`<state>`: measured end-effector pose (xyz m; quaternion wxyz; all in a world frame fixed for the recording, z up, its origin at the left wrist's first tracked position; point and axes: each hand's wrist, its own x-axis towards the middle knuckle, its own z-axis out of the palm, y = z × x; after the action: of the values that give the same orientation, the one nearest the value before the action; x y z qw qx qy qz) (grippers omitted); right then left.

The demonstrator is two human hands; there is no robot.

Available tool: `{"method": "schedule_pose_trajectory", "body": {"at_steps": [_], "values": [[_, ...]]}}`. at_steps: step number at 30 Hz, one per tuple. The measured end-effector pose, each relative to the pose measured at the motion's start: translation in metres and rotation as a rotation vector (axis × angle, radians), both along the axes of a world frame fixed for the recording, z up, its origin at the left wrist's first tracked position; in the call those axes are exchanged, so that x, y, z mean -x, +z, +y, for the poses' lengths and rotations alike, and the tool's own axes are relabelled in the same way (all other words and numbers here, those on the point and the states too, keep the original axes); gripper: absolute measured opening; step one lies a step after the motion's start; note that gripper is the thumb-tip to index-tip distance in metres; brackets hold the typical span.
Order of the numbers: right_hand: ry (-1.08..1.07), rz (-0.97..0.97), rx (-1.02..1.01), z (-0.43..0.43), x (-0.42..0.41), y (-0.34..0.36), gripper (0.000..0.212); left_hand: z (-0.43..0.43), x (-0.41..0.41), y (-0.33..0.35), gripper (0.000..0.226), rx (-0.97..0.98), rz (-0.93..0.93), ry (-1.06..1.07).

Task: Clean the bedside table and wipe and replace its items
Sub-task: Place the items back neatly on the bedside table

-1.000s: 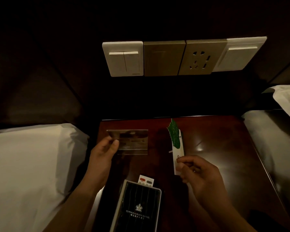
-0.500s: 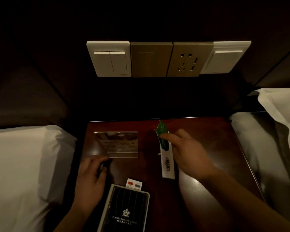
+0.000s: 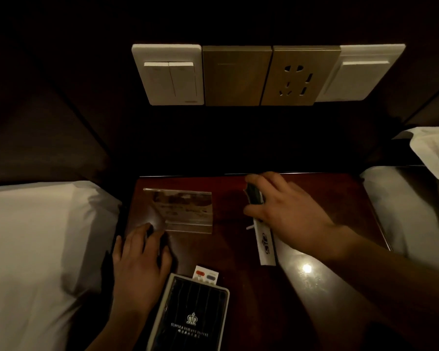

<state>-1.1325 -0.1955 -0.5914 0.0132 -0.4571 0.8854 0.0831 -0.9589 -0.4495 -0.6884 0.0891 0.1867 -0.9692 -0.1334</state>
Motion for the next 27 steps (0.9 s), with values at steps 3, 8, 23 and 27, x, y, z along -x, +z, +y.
{"method": "schedule_pose_trajectory", "body": {"at_steps": [3, 8, 23, 27], "values": [[-0.001, 0.016, 0.008, 0.002, 0.013, 0.004, 0.042, -0.002, 0.001, 0.001, 0.042, -0.020, -0.005, -0.006], [-0.177, -0.173, -0.030, 0.008, 0.032, 0.000, 0.036, -0.001, 0.002, 0.001, 0.042, -0.011, -0.004, -0.018], [-0.684, -0.598, 0.628, 0.043, 0.036, -0.016, 0.048, 0.002, 0.003, 0.005, 0.047, -0.023, -0.030, 0.009], [-0.685, -0.661, 0.721, 0.033, 0.035, -0.022, 0.022, 0.001, 0.001, 0.002, 0.046, -0.024, -0.024, 0.000]]}}
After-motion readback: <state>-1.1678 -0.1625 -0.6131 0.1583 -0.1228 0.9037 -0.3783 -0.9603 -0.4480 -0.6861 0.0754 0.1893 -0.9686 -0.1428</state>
